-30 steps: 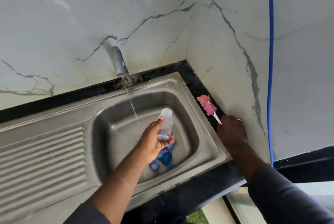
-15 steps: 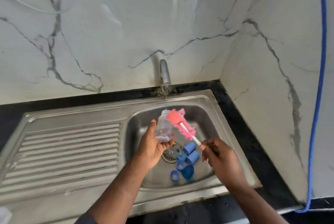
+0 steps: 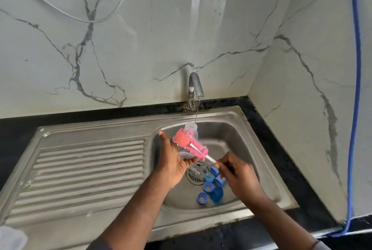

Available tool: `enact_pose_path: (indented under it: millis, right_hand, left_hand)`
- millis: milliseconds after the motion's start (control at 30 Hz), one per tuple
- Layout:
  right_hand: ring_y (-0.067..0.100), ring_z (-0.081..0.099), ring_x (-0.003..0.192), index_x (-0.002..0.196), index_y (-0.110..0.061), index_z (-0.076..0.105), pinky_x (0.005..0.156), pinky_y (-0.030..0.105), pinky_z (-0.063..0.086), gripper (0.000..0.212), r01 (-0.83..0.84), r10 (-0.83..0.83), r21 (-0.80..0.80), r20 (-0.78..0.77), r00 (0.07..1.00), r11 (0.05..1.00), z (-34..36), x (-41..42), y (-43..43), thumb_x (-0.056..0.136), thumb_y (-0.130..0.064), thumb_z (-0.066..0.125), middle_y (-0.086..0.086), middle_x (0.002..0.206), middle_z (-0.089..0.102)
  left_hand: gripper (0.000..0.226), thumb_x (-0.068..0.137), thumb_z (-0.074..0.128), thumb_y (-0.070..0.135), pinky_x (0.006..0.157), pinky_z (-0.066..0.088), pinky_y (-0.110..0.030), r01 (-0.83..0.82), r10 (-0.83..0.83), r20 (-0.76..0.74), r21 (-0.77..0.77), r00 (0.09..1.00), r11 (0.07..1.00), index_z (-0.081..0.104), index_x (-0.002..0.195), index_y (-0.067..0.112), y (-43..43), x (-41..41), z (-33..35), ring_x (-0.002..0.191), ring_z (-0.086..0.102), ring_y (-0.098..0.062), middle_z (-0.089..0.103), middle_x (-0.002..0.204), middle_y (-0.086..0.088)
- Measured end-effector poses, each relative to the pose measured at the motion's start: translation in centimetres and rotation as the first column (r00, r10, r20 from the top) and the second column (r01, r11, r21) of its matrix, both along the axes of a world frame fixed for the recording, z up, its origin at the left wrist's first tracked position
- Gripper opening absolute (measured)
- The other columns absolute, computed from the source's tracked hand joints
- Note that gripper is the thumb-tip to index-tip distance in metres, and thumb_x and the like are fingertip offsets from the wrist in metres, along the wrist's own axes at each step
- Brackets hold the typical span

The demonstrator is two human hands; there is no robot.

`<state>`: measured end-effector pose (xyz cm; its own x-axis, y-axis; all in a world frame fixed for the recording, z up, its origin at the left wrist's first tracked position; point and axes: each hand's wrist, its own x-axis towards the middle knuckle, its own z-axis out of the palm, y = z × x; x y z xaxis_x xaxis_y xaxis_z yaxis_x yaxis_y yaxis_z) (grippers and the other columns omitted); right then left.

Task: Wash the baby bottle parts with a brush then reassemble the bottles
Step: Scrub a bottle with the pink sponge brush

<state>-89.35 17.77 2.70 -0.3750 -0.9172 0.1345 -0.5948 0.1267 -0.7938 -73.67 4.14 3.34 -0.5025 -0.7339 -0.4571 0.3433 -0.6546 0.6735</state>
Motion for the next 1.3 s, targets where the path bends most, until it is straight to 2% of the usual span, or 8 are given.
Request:
enact_pose_path:
  millis: [133, 267, 500, 633, 733, 867, 1067, 1300]
  right_hand:
    - [0.005, 0.06, 0.061, 0.08, -0.017, 0.059, 0.053, 0.012, 0.041, 0.018, 0.141, -0.141, -0.02, -0.03, 0.99, 0.99, -0.1, 0.2, -0.4, 0.095, -0.021, 0.068, -0.014, 0.068, 0.065]
    - [0.01, 0.061, 0.061, 0.083, -0.017, 0.061, 0.053, 0.025, 0.047, 0.015, 0.011, -0.008, 0.021, -0.139, 0.99, 1.0, 0.0, 1.6, -0.2, 0.094, -0.024, 0.069, -0.01, 0.067, 0.065]
    - [0.008, 0.059, 0.059, 0.083, -0.02, 0.057, 0.051, 0.024, 0.045, 0.018, 0.077, -0.067, 0.047, -0.191, 0.979, 0.996, -0.1, 2.6, -0.3, 0.095, -0.028, 0.067, -0.009, 0.061, 0.061]
    - [0.009, 0.057, 0.057, 0.08, -0.024, 0.053, 0.05, 0.024, 0.041, 0.021, 0.195, -0.19, 0.017, -0.171, 0.967, 0.981, -0.2, 1.1, -0.7, 0.097, -0.029, 0.065, -0.009, 0.059, 0.059]
    - [0.012, 0.057, 0.058, 0.083, -0.021, 0.055, 0.051, 0.023, 0.041, 0.019, 0.109, -0.105, 0.012, -0.198, 0.975, 0.994, 0.3, 0.4, -0.9, 0.097, -0.031, 0.064, -0.008, 0.059, 0.058]
    - [0.013, 0.056, 0.055, 0.082, -0.024, 0.052, 0.051, 0.033, 0.046, 0.02, 0.132, -0.129, -0.006, -0.242, 0.962, 0.991, 0.2, -1.0, -1.1, 0.096, -0.033, 0.064, -0.007, 0.06, 0.057]
    - [0.005, 0.059, 0.064, 0.083, -0.028, 0.057, 0.052, 0.019, 0.042, 0.017, 0.016, -0.024, -0.033, -0.241, 0.97, 0.999, -0.2, -2.3, -0.8, 0.091, -0.034, 0.071, -0.019, 0.068, 0.061]
    - [0.004, 0.059, 0.06, 0.083, -0.025, 0.058, 0.053, 0.022, 0.046, 0.018, 0.015, -0.039, -0.093, -0.257, 0.966, 0.996, -0.8, -4.8, -0.7, 0.089, -0.034, 0.073, -0.02, 0.067, 0.06]
  left_hand:
    - [0.083, 0.086, 0.016, 0.083, 0.071, 0.051, -0.039, 0.017, -0.015, 0.054, -0.037, 0.998, 0.999, 0.06, 0.131, 0.029, 0.1, 0.5, -0.2, 0.087, 0.063, -0.032, 0.064, 0.122, -0.027]
    - [0.085, 0.084, 0.016, 0.079, 0.071, 0.049, -0.036, 0.051, -0.021, 0.15, -0.198, 0.988, 0.979, 0.064, 0.125, 0.022, 0.4, 1.1, -0.8, 0.077, 0.071, -0.032, 0.074, 0.102, -0.022]
    - [0.068, 0.103, 0.01, 0.056, 0.059, 0.046, -0.027, 0.021, 0.093, 0.29, -0.369, 0.953, 0.929, 0.067, 0.11, 0.021, 0.3, 0.5, 0.1, 0.057, 0.065, -0.017, 0.071, 0.07, -0.006]
    - [0.061, 0.104, 0.012, 0.055, 0.064, 0.049, -0.032, 0.017, 0.116, 0.313, -0.391, 0.943, 0.92, 0.064, 0.114, 0.025, 0.2, 0.2, 0.4, 0.076, 0.065, -0.021, 0.072, 0.079, 0.009]
    - [0.064, 0.105, 0.013, 0.055, 0.066, 0.051, -0.037, 0.019, 0.121, 0.297, -0.427, 0.947, 0.904, 0.067, 0.117, 0.023, 0.3, -0.1, 0.5, 0.087, 0.067, -0.035, 0.073, 0.092, -0.007]
    - [0.062, 0.098, 0.017, 0.064, 0.064, 0.048, -0.033, -0.032, 0.111, 0.225, -0.327, 0.968, 0.945, 0.064, 0.112, 0.028, 0.3, -0.6, 1.1, 0.08, 0.063, -0.024, 0.073, 0.091, -0.002]
    - [0.073, 0.091, 0.023, 0.074, 0.078, 0.057, -0.041, -0.082, 0.102, 0.131, -0.149, 0.986, 0.985, 0.065, 0.119, 0.021, -0.1, -1.5, 1.7, 0.095, 0.069, -0.032, 0.074, 0.105, -0.014]
    - [0.064, 0.096, 0.035, 0.066, 0.061, 0.053, -0.031, -0.05, 0.066, 0.13, -0.123, 0.989, 0.991, 0.066, 0.113, 0.012, 0.0, -2.9, 2.9, 0.072, 0.065, -0.02, 0.074, 0.081, -0.01]
